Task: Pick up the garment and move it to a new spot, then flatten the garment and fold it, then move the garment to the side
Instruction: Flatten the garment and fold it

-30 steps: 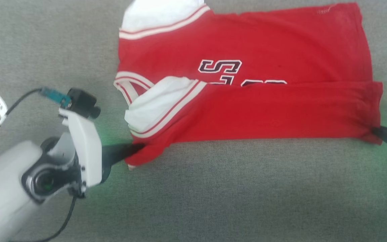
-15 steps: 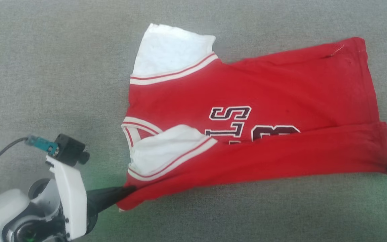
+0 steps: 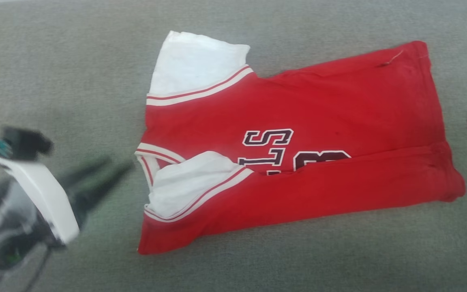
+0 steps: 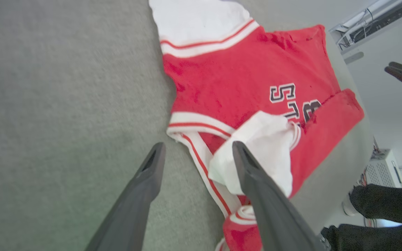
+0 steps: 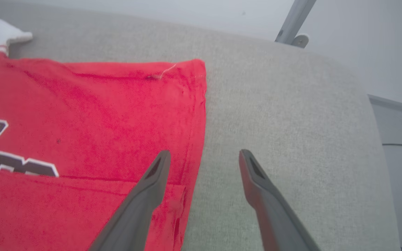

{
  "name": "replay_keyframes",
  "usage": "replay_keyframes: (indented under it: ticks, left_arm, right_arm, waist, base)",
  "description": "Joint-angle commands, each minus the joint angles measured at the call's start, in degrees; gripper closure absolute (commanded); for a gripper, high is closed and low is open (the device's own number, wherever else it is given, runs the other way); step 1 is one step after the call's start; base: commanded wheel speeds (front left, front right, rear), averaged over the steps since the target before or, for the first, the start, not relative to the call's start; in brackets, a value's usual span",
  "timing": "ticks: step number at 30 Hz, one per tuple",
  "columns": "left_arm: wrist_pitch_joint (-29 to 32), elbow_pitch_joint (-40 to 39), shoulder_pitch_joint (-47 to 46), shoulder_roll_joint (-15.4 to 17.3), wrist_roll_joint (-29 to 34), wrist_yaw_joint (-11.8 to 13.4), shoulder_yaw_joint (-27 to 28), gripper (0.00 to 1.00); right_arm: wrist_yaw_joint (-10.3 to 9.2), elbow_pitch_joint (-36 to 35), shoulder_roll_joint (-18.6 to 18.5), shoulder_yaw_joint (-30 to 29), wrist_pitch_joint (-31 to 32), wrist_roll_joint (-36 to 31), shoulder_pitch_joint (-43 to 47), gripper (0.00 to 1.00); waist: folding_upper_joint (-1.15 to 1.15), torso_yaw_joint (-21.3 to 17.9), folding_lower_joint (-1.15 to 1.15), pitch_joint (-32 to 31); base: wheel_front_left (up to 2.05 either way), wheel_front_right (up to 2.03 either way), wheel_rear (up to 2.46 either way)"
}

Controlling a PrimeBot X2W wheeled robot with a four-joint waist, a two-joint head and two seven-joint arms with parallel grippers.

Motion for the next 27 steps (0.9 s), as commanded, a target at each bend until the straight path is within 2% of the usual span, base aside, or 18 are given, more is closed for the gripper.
replay_keyframes:
  ticks: [1, 6, 7, 9, 12, 15, 19, 22, 27]
  left_arm:
    - [-2.9, 2.3, -1.7, -1.1, 0.7, 1.2, 1.9, 0.0]
    - [-9.7, 11.0, -8.0, -5.0, 4.9, 3.7, 5.8, 0.0]
    - [-9.7, 11.0, -8.0, -5.0, 4.9, 3.7, 5.8, 0.0]
    - [-11.7, 15.1, -11.3, -7.0, 7.2, 4.6, 6.6, 0.0]
    - [-11.5, 21.7, -17.5, -8.9, 10.5, 4.7, 6.6, 0.0]
    - [-8.5, 27.6, -23.5, -10.9, 13.5, 3.5, 5.0, 0.0]
    - [-0.6, 35.5, -31.0, -12.6, 16.9, 2.1, 1.8, 0.0]
    - [8.6, 40.8, -35.9, -13.8, 18.2, 1.0, -1.4, 0.0]
    - [26.9, 47.6, -41.2, -15.8, 14.9, -0.4, -3.9, 0.0]
  right_arm:
    - [0.0, 1.2, 2.3, 1.3, -4.2, -1.9, -2.5, 0.0]
    - [-0.02, 3.6, 8.3, 4.3, -14.5, -6.2, -7.6, 0.0]
    - [-0.02, 3.6, 8.3, 4.3, -14.5, -6.2, -7.6, 0.0]
    - [-0.01, 3.8, 10.9, 5.2, -17.9, -7.4, -9.0, 0.0]
    - [-0.01, 3.6, 13.9, 5.9, -22.2, -8.7, -10.7, 0.0]
    - [-0.01, 3.3, 16.4, 5.7, -25.5, -9.8, -11.9, 0.0]
    - [-0.01, 3.1, 18.8, 5.9, -27.9, -10.3, -12.7, 0.0]
    - [-0.01, 3.3, 19.6, 6.8, -28.5, -10.4, -13.1, 0.0]
    - [-0.01, 4.1, 20.6, 7.9, -29.0, -10.0, -13.5, 0.0]
  waist:
    - [0.0, -1.0, 0.0, 0.1]
    - [0.0, -3.7, 0.0, 1.0]
    - [0.0, -3.7, 0.0, 1.0]
    - [0.0, -5.0, 0.0, 1.7]
    - [0.0, -7.4, 0.0, 3.2]
    - [0.0, -9.8, 0.0, 4.5]
    - [0.0, -12.6, 0.0, 6.2]
    - [0.0, -14.3, 0.0, 7.3]
    - [0.0, -16.4, 0.0, 8.8]
  base:
    - [0.0, 0.0, 0.0]
    - [0.0, 0.0, 0.0]
    - [0.0, 0.0, 0.0]
    - [0.0, 0.0, 0.0]
    - [0.0, 0.0, 0.0]
    - [0.0, 0.0, 0.0]
    - [0.0, 0.0, 0.0]
    - [0.0, 0.0, 0.0]
    - [0.0, 0.0, 0.0]
